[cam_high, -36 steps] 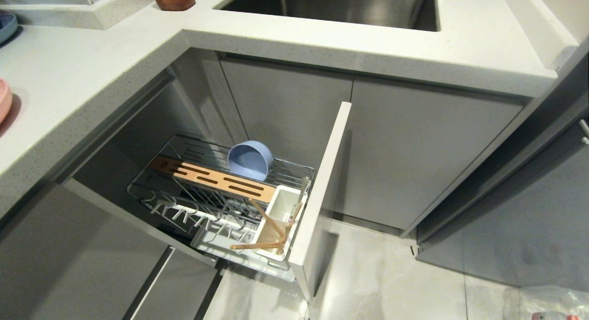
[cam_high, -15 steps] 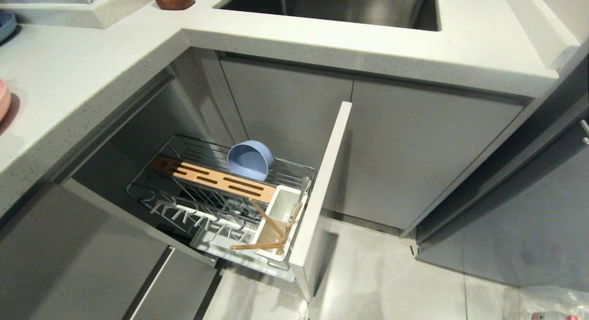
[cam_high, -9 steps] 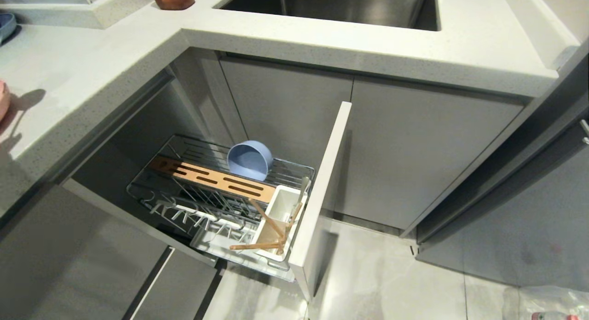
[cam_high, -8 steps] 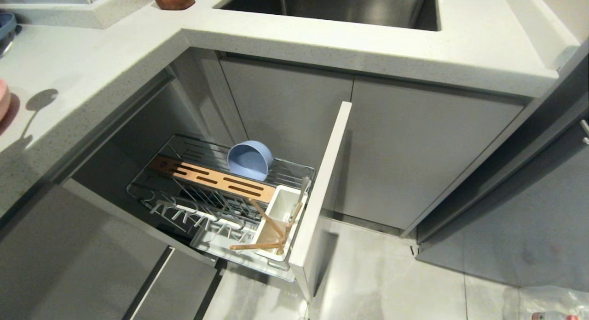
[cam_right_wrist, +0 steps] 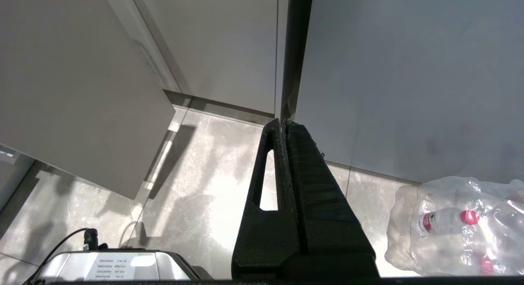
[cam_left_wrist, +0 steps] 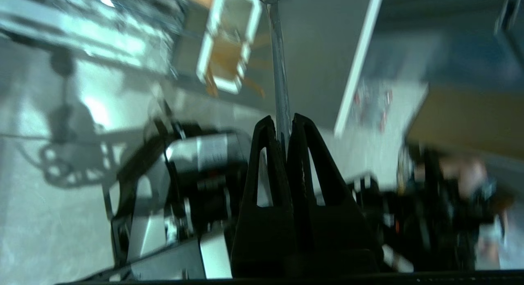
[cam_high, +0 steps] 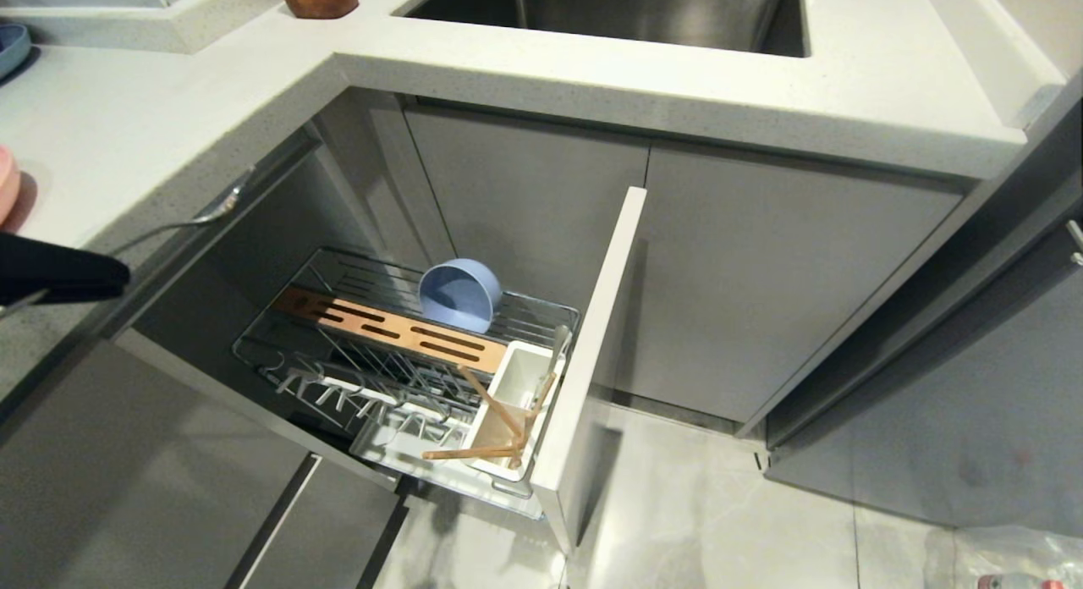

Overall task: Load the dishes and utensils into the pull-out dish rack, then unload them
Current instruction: Pick up the spoon and place it in the cupboard

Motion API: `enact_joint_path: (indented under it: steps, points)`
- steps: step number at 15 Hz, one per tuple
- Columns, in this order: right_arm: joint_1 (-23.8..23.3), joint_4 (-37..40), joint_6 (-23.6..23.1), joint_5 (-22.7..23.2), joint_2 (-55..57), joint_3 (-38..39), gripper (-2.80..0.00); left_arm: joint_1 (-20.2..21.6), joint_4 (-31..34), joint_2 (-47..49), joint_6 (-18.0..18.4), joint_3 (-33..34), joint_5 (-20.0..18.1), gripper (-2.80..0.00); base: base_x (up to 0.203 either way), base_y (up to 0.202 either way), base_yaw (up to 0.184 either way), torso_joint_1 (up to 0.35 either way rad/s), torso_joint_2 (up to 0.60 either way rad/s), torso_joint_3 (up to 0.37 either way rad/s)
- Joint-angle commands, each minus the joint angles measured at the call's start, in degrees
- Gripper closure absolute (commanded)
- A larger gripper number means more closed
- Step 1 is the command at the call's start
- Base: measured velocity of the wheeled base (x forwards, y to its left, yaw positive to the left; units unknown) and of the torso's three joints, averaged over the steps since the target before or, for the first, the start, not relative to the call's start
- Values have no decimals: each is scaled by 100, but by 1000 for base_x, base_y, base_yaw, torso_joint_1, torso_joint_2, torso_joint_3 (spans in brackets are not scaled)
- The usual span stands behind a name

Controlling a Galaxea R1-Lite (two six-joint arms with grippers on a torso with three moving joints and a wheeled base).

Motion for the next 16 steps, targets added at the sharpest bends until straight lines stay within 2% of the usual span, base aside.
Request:
enact_joint_path:
  steps: [1, 3, 6, 11, 14, 16]
  points:
    - [0, 0, 0, 1, 9, 0, 0, -603, 35, -79, -1, 341, 57, 0, 0, 0, 0, 0, 0, 0]
    - [0, 0, 0, 1, 9, 0, 0, -1116, 37, 270, 26, 488, 249, 0, 0, 0, 0, 0, 0, 0]
    - [0, 0, 0, 1, 9, 0, 0, -1486, 39, 998, 34, 332, 403, 0, 0, 0, 0, 0, 0, 0]
    - [0, 0, 0, 1, 9, 0, 0, -1788, 610, 2354, 27, -724, 497, 0, 0, 0, 0, 0, 0, 0]
    - [0, 0, 0, 1, 9, 0, 0, -2160, 1094, 3068, -18, -1441, 883, 0, 0, 0, 0, 0, 0, 0]
    - [0, 0, 0, 1, 9, 0, 0, -2356, 1202, 3420, -82, -1638, 1091, 0, 0, 0, 0, 0, 0, 0]
